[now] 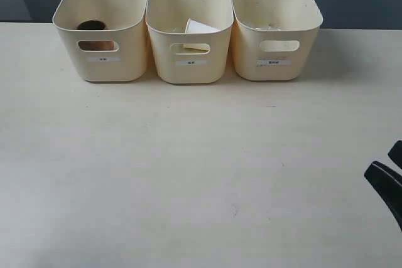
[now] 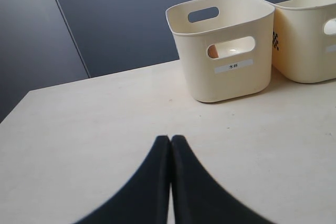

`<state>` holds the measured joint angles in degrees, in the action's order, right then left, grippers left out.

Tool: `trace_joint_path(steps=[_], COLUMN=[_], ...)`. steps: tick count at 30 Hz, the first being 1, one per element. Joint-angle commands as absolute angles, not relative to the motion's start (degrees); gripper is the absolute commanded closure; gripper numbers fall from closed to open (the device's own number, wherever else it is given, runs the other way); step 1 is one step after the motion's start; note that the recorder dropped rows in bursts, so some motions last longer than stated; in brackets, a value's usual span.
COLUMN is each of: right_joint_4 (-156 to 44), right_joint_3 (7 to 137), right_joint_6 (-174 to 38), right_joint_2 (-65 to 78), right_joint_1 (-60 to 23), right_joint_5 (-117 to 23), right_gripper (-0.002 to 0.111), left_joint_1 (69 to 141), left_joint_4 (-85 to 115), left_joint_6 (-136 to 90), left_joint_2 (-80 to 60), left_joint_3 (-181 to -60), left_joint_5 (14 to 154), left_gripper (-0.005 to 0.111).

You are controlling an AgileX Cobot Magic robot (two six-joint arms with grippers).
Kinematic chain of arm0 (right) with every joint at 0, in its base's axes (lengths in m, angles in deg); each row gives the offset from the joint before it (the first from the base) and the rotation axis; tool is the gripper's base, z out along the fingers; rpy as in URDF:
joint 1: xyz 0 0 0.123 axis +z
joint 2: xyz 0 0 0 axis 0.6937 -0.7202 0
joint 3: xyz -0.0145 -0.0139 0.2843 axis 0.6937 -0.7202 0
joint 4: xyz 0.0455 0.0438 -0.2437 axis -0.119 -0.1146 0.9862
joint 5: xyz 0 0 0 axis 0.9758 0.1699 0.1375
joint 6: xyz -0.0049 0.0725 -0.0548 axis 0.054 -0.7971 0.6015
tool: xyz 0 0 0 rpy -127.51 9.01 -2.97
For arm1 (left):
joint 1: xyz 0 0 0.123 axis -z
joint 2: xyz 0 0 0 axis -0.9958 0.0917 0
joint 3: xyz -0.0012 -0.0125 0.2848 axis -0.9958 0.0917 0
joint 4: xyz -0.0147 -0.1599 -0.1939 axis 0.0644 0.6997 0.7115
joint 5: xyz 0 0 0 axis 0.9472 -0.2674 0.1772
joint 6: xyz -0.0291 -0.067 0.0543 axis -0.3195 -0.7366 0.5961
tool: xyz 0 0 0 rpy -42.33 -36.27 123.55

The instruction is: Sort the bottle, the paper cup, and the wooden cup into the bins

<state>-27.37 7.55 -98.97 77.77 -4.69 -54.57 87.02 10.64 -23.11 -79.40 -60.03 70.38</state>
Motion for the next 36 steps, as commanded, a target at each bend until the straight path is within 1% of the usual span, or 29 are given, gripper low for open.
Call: trace_joint_path(steps=[1,4,10,16,22,26,32,36], right_joint_4=[-26.91,-26.91,-27.58,-31.59,-38.93,-43.96,-44.36,-44.36], right_joint_3=[7.31,7.31,7.31,7.31,7.31,7.31,7.31,7.31], right_joint_6=[-98.56,-98.56,-99.11,-99.47,-99.47,-99.35,-99.22,-99.22], right_joint_2=[78.17,78.17,78.17,78.17,78.17,78.17,78.17,78.17], right_joint_1=[-4.55,-4.88,-9.69,-19.17,-31.56,-40.03,-46.93,-48.61], right_joint_5=[-59.15,-61.11,-61.84,-62.06,-62.2,-65.09,-65.1,-64.98], right_gripper=[0.065,0.065,0.065,0.065,0.065,0.065,0.065,0.065], left_joint_1=[87.2,87.2,87.2,87.2,87.2,87.2,87.2,87.2], left_joint_4=[10.64,10.64,10.64,10.64,10.64,10.64,10.64,10.64], left_joint_6=[-23.22,-23.22,-23.22,-23.22,-23.22,-23.22,-23.22,-23.22], left_joint_2=[-79.68,-79.68,-79.68,-79.68,-79.68,-79.68,-79.68,-79.68], left_joint_3=[-59.96,-59.96,-59.96,-59.96,-59.96,-59.96,-59.96,-59.96], left_joint_5=[70.69,70.69,70.69,70.58,70.68,70.68,70.68,70.68], left_gripper=[0.107,0.107,0.107,0.107,0.107,0.107,0.107,0.107])
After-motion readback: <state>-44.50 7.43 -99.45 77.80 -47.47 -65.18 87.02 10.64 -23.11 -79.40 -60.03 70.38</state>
